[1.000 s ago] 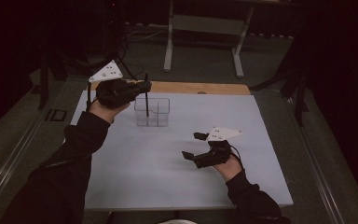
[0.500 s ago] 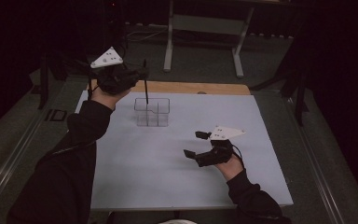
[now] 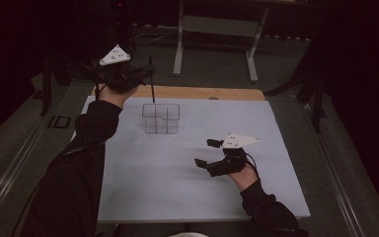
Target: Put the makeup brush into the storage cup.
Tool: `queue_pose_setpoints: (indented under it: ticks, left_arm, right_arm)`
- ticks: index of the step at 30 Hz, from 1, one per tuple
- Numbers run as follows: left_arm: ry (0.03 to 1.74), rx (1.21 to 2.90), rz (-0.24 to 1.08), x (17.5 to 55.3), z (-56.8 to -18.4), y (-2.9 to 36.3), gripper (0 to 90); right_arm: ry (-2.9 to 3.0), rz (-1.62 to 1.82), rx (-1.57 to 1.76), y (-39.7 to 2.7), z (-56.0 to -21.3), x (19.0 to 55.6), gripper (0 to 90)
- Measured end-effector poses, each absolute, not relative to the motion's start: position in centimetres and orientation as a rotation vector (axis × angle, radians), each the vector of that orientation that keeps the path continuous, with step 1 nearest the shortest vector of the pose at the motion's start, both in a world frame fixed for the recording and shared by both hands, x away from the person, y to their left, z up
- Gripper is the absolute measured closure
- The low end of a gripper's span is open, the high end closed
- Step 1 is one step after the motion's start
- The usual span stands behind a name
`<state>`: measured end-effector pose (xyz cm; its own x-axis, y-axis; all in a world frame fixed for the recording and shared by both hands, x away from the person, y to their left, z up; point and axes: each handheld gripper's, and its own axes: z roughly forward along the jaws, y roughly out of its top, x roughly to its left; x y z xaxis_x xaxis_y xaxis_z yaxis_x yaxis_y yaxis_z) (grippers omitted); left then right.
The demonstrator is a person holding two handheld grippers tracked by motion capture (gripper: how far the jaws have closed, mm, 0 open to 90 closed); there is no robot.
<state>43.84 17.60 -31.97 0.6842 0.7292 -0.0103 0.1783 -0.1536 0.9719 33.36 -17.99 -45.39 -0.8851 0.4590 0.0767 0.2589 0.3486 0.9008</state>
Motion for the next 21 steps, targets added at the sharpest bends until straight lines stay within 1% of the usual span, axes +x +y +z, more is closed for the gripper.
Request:
queue_pose_setpoints:
  ticks: [9, 21]
  left_arm:
    - [0.781, 1.670, 0.612, 45.0, -33.2, 18.2, 86.1]
    - [0.831, 1.662, 0.608, 45.6, -34.9, 18.6, 85.9]
  right_arm:
    - [2.430, 1.561, 0.649, -17.9, -45.6, 33.4, 14.1]
    - [2.434, 1.559, 0.651, -17.9, -45.6, 33.4, 14.1]
